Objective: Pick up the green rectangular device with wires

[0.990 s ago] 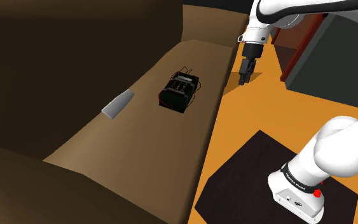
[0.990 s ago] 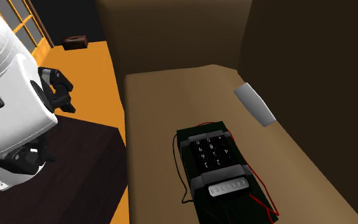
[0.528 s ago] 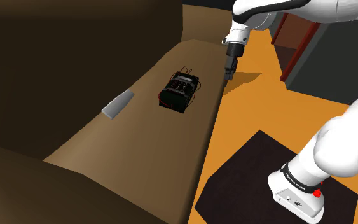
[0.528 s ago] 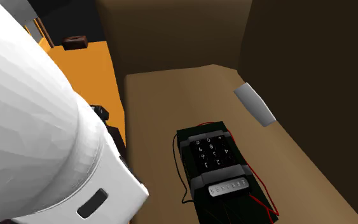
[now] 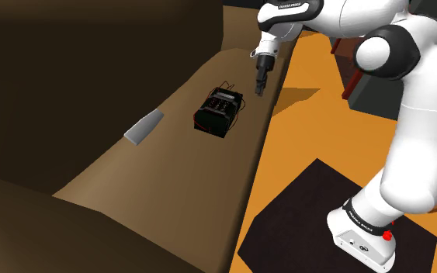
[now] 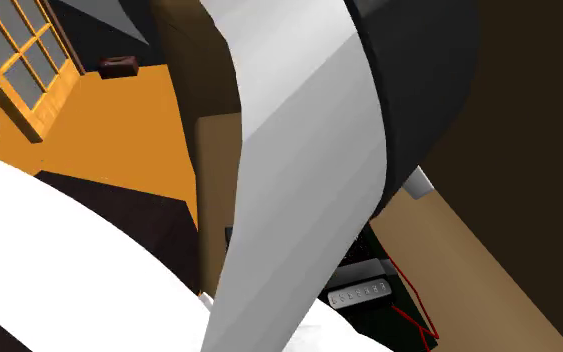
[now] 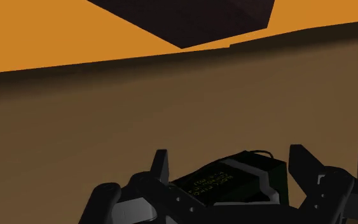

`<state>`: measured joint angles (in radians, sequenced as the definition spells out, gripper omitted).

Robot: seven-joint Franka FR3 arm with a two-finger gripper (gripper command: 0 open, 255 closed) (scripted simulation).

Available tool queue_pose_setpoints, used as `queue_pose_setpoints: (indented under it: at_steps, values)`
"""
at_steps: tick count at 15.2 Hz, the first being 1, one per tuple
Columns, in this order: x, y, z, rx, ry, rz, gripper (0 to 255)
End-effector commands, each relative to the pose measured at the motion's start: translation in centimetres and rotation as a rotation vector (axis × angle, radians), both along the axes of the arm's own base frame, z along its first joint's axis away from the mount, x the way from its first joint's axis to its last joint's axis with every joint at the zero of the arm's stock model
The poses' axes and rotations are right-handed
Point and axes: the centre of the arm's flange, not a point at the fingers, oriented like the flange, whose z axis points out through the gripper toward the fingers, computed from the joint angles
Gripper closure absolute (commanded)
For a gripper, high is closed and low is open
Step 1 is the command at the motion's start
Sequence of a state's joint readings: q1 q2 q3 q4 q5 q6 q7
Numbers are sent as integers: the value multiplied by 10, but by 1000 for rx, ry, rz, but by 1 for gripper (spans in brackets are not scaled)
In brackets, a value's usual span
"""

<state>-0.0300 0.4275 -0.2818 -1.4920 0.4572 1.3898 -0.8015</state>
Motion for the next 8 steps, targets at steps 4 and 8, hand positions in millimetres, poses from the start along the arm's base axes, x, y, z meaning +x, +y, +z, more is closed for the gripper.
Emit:
queue_pose_setpoints:
  at_steps: [4, 8]
  values:
    - [69, -1, -34, 108, 12, 72, 0]
    - [72, -1, -52, 112, 13, 75, 0]
